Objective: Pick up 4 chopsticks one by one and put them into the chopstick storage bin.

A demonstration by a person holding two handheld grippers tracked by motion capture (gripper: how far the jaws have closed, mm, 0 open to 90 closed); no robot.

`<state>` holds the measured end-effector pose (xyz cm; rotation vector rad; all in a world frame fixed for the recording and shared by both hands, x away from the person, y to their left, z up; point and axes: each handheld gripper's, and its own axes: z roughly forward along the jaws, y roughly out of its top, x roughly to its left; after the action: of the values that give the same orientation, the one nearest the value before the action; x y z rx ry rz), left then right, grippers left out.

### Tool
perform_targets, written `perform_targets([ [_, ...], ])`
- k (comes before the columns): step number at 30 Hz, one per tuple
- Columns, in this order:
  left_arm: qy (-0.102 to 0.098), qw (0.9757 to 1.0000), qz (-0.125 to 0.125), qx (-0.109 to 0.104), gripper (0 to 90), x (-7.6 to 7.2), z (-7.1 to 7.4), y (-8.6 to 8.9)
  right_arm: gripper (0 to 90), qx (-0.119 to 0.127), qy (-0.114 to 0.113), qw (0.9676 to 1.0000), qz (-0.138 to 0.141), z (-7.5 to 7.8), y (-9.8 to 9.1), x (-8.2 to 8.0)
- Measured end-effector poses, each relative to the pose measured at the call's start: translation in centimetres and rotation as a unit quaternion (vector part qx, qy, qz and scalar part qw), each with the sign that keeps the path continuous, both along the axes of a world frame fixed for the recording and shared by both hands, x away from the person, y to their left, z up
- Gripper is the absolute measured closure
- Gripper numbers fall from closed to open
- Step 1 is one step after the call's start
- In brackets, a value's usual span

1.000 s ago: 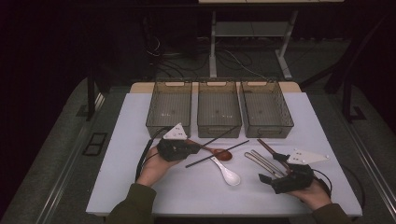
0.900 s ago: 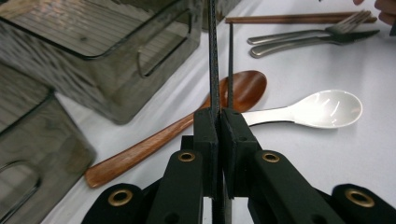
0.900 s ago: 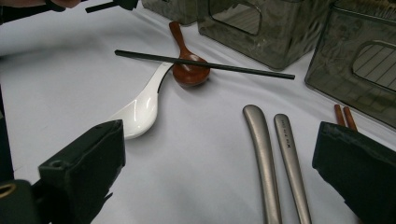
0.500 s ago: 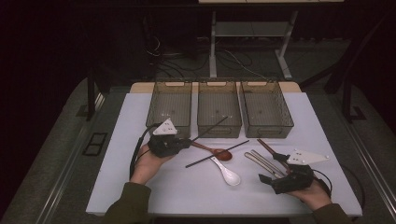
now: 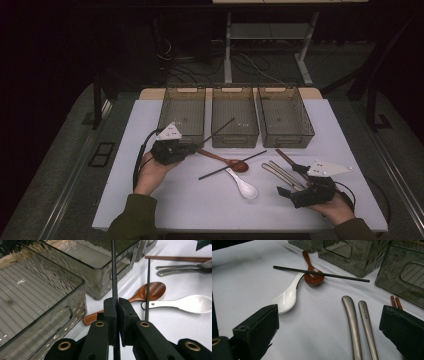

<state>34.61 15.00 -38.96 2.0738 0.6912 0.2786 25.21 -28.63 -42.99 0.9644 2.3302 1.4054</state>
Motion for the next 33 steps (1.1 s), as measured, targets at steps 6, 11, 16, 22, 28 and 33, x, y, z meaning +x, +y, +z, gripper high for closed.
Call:
perform_targets([
  [6, 0.001, 0.9999, 0.010, 0.001, 84.6, 0.4, 0.2, 0.5, 2.7, 0.000, -0.003, 1.0000, 0.000, 0.0, 0.0, 0.0],
  [11, 0.004, 0.9997, 0.025, -0.004, 84.5, 1.2, 0.3, 0.9, 2.7, 0.000, -0.002, 1.0000, -0.003, 0.0, 0.0, 0.0],
  [16, 0.007, 0.9993, 0.036, -0.001, 84.5, 2.3, 0.7, 1.6, 2.7, 0.002, -0.002, 1.0000, -0.003, 0.1, -0.1, -0.1],
  [22, 0.001, 0.9984, 0.057, -0.004, 84.6, 3.4, 1.4, 1.9, 2.8, 0.003, -0.005, 1.0000, -0.003, 0.1, -0.1, -0.1],
  [28, -0.001, 0.9962, 0.087, -0.001, 84.6, 4.9, 2.0, 2.5, 2.7, 0.004, -0.006, 1.0000, -0.003, 0.1, -0.1, -0.1],
  [33, 0.000, 0.9936, 0.113, 0.001, 84.6, 6.4, 2.3, 3.2, 2.7, 0.006, -0.005, 1.0000, -0.003, 0.1, -0.1, -0.1],
])
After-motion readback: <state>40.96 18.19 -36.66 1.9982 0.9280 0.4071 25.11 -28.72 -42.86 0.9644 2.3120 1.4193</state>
